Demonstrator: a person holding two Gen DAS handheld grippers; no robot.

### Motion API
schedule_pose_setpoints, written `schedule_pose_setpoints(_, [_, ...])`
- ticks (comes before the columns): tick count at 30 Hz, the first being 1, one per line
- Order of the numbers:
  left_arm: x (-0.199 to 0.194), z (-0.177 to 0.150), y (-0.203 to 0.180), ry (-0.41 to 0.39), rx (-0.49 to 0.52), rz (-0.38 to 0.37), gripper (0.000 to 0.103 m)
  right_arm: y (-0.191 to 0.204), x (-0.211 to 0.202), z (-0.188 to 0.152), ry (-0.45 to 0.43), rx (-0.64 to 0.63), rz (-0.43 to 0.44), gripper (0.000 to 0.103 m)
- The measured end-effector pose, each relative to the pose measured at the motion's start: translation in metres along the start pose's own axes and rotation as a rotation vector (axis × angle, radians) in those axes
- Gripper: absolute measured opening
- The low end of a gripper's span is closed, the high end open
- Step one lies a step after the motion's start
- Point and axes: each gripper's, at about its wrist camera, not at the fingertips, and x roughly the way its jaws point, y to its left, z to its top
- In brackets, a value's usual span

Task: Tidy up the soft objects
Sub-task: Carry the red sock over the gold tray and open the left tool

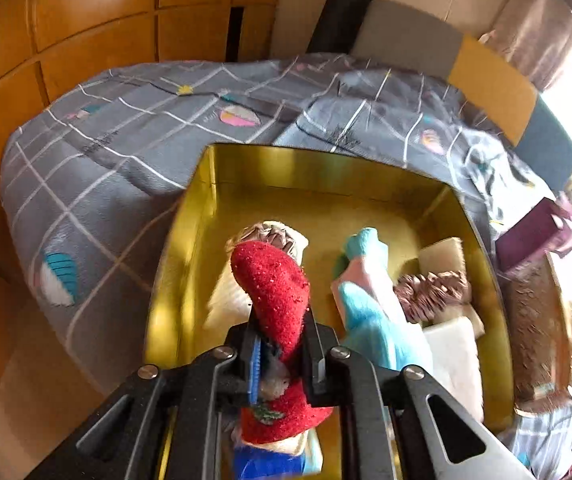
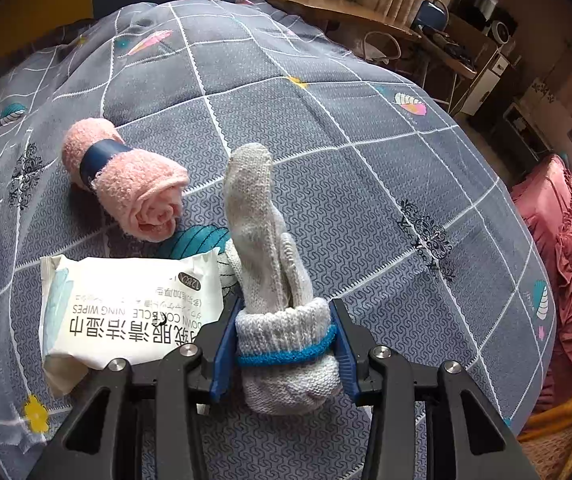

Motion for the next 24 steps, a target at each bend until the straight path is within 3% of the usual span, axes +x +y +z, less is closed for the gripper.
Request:
schedule_pose_setpoints(6, [0.010, 0.011, -0.001, 0.014, -0.043, 0.023, 0.040, 0.000, 0.000, -0.001, 0.000, 0.004, 0.001, 0.044])
schedule_pose_setpoints(12, [-0.013, -0.001, 0.004, -0.024, -0.033, 0.103, 0.041, -0.002, 0.001, 0.001, 0.001, 0.012, 0.004, 0.044])
schedule_pose_setpoints(21, [-0.057, -0.039, -0.013, -0.114, 0.048, 0.124, 0.041, 0.000, 0.001, 0.000, -0.008, -0.001, -0.006, 0.044])
schedule_pose_setpoints(24, [-0.064, -0.048, -0.023, -0.121, 0.078, 0.097, 0.041, -0.001, 0.001, 0.000, -0.009, 0.007, -0.002, 0.044])
